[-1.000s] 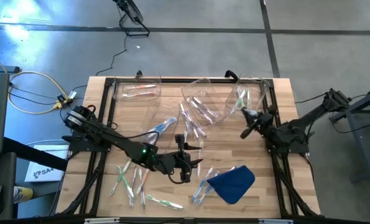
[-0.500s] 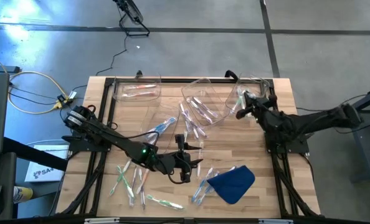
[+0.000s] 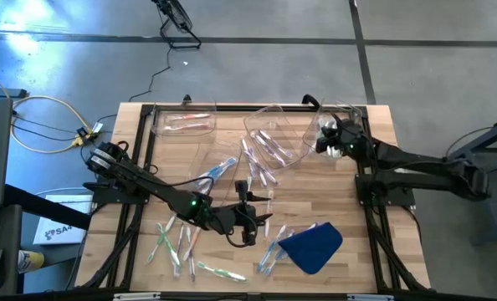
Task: Pick & Place Toothbrushes
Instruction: Put the green toothbrush into the top right transparent bin
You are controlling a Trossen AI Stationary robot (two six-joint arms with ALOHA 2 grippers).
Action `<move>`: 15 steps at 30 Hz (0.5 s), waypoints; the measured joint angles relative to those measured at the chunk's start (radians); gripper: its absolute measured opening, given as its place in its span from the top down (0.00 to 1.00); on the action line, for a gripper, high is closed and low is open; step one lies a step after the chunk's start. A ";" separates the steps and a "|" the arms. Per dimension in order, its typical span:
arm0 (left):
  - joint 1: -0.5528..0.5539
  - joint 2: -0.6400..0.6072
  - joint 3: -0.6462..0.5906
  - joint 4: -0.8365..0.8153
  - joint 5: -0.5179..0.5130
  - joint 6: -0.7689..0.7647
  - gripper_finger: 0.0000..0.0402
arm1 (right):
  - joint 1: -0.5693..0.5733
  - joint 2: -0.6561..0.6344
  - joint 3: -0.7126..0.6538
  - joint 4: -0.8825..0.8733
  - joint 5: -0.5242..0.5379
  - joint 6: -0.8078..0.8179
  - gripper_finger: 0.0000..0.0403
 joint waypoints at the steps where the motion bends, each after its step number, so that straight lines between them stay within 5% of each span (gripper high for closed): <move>1: 0.000 0.000 0.000 0.000 0.000 0.000 0.48 | -0.022 0.001 0.000 -0.008 -0.038 0.005 0.96; 8: 0.000 0.000 0.000 0.000 0.000 -0.001 0.48 | -0.133 0.044 0.000 -0.041 -0.229 0.049 0.95; 15: 0.000 0.000 0.000 -0.002 0.000 -0.002 0.48 | -0.174 0.089 0.000 -0.043 -0.256 0.055 0.93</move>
